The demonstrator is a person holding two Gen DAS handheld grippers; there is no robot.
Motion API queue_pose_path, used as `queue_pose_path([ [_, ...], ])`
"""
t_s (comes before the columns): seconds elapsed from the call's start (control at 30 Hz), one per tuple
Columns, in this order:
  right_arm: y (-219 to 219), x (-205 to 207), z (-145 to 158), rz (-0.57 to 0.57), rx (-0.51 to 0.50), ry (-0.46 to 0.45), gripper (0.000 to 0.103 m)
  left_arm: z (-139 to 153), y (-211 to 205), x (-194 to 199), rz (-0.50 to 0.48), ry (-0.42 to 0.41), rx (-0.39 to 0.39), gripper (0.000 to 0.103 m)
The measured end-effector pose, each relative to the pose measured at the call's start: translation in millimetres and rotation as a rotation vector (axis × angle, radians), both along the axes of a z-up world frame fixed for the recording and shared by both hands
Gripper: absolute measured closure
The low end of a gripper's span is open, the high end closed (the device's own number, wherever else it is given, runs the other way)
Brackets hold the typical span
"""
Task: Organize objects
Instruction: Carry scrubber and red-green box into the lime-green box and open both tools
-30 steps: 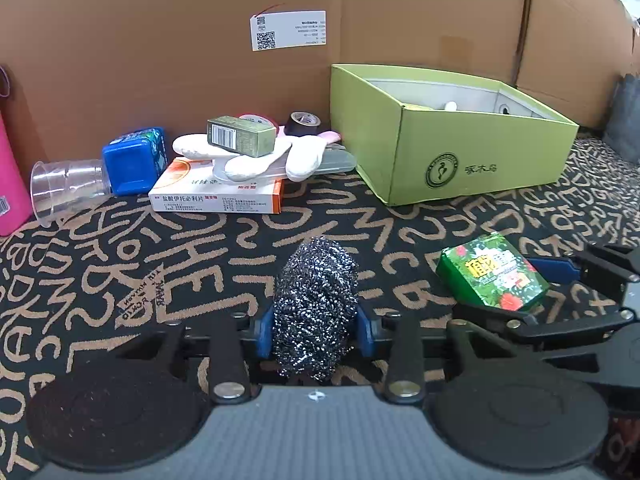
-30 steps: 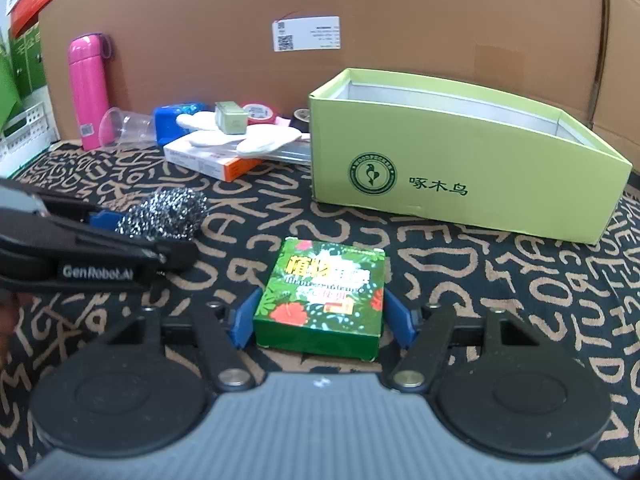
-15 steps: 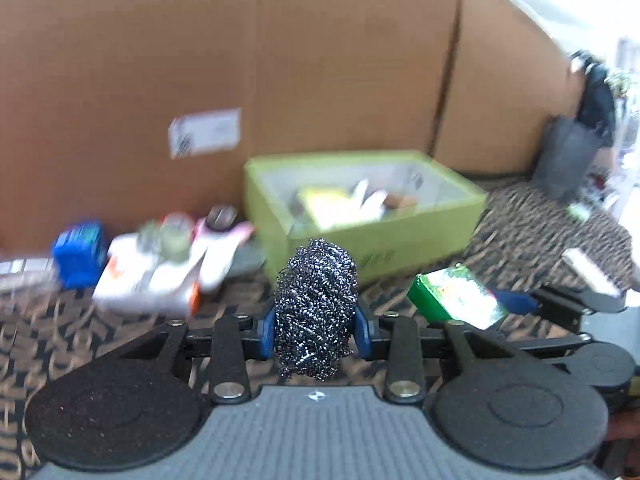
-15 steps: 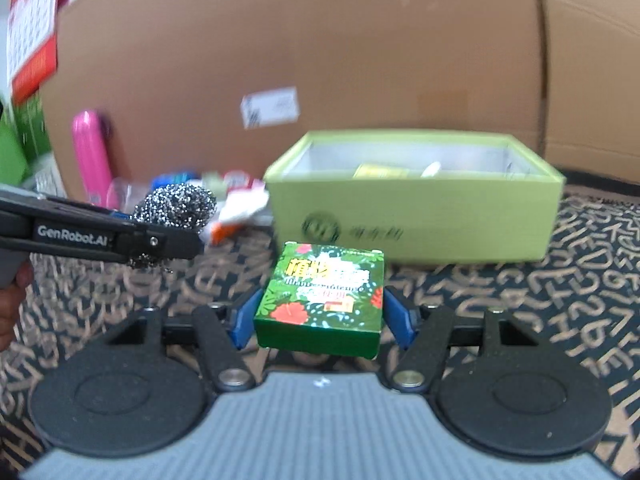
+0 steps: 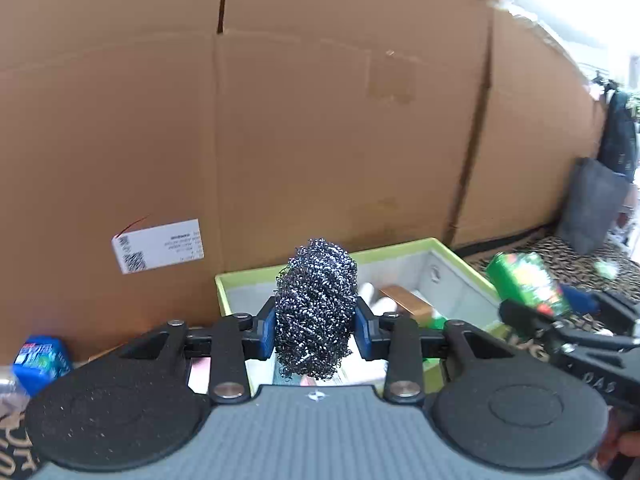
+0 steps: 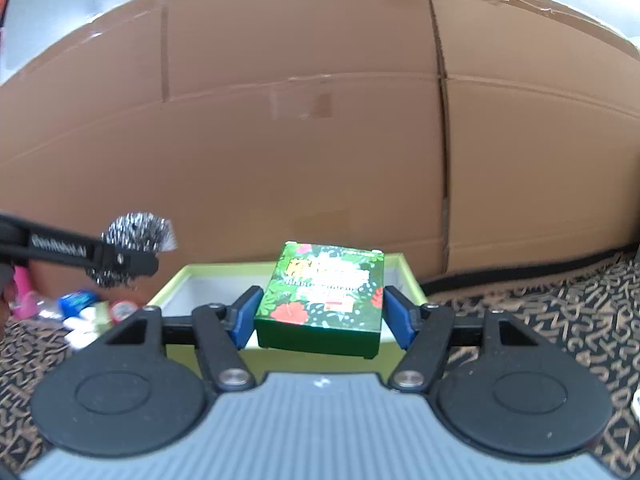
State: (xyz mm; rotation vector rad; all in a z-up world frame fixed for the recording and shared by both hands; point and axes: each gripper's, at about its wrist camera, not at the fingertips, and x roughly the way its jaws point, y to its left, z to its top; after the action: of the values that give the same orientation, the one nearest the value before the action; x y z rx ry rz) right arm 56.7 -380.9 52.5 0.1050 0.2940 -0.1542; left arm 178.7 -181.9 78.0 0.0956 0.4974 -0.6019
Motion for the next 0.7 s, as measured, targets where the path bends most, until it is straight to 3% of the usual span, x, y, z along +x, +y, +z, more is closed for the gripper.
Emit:
queue_pose_path([
  [0.2, -13, 47, -8, -0.002, -0.032, 0.056, 0.038, -17, -19, 37, 0.033, 0.032, 0.031, 0.064],
  [0.3, -11, 68, -18, 0.018, -0.042, 0.083, 0.038, -25, -22, 47, 0.031, 0.025, 0.006, 0.062],
  [0.33, -11, 73, -22, 0.025, -0.043, 0.094, 0.038, -28, -21, 48, 0.032, 0.014, -0.015, 0.057],
  [0.37, -9, 79, -27, 0.035, -0.049, 0.107, 0.037, -30, -19, 49, 0.03, 0.005, -0.043, 0.035],
  [0.4, -8, 83, -31, 0.054, -0.057, 0.118, 0.033, -32, -15, 48, 0.033, 0.006, -0.07, 0.022],
  [0.43, -8, 85, -35, 0.071, -0.068, 0.13, 0.015, -34, -11, 47, 0.051, 0.009, -0.093, 0.008],
  [0.47, -5, 82, -38, 0.074, -0.08, 0.126, 0.004, -35, -7, 44, 0.077, 0.005, -0.107, 0.007],
  [0.5, -3, 78, -40, 0.075, -0.09, 0.116, 0.002, -36, -3, 41, 0.093, -0.001, -0.107, 0.007],
  [0.7, -2, 46, -38, 0.054, -0.02, 0.08, 0.0, -40, 14, 9, 0.109, -0.021, -0.092, 0.007],
])
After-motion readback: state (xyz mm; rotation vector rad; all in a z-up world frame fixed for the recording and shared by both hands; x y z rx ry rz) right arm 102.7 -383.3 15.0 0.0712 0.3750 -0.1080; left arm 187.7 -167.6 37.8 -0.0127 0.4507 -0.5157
